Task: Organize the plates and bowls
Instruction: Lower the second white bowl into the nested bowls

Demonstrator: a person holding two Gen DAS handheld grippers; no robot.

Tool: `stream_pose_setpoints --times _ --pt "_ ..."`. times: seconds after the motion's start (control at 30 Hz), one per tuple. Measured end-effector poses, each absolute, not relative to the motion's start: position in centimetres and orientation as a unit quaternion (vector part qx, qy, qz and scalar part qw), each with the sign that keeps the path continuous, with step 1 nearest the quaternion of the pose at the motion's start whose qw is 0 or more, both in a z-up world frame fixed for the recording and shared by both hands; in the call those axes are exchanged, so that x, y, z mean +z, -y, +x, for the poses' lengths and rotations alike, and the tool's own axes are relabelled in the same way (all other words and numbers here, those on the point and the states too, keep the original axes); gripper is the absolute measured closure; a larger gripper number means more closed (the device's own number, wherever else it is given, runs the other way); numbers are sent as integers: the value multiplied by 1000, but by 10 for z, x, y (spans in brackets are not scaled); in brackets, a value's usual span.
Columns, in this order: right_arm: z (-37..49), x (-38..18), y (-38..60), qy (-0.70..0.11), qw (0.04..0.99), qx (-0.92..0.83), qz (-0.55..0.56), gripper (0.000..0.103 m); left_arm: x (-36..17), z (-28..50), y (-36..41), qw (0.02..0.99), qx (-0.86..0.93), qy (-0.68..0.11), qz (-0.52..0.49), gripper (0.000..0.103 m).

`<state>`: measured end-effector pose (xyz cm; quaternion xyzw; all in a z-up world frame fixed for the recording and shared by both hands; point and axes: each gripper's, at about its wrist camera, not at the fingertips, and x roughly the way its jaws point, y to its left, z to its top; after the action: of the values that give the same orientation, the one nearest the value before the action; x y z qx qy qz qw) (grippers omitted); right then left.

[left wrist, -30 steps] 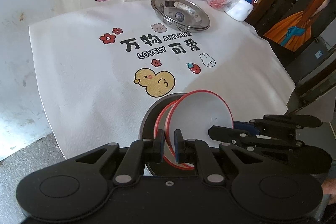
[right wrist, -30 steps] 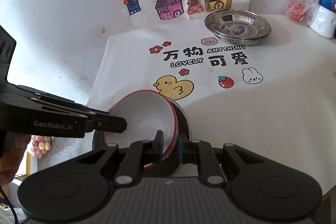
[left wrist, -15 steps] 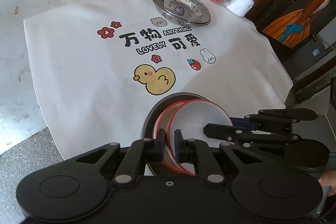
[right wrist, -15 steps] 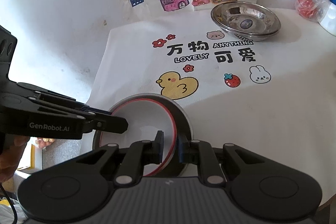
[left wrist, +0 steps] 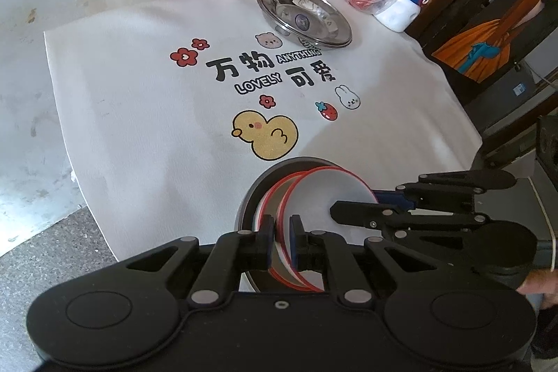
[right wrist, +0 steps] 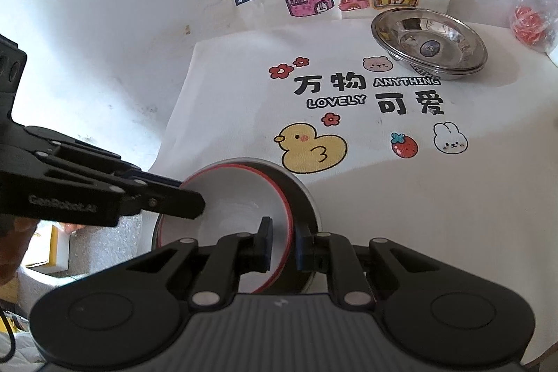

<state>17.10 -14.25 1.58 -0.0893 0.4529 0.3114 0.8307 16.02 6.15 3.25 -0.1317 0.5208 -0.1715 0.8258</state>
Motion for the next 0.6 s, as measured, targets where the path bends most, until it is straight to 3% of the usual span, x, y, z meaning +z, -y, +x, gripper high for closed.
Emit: stream_pose_setpoints --times 0.6 --pt "168 17 139 -449 831 313 -98 89 36 152 -79 839 -185 -496 -128 84"
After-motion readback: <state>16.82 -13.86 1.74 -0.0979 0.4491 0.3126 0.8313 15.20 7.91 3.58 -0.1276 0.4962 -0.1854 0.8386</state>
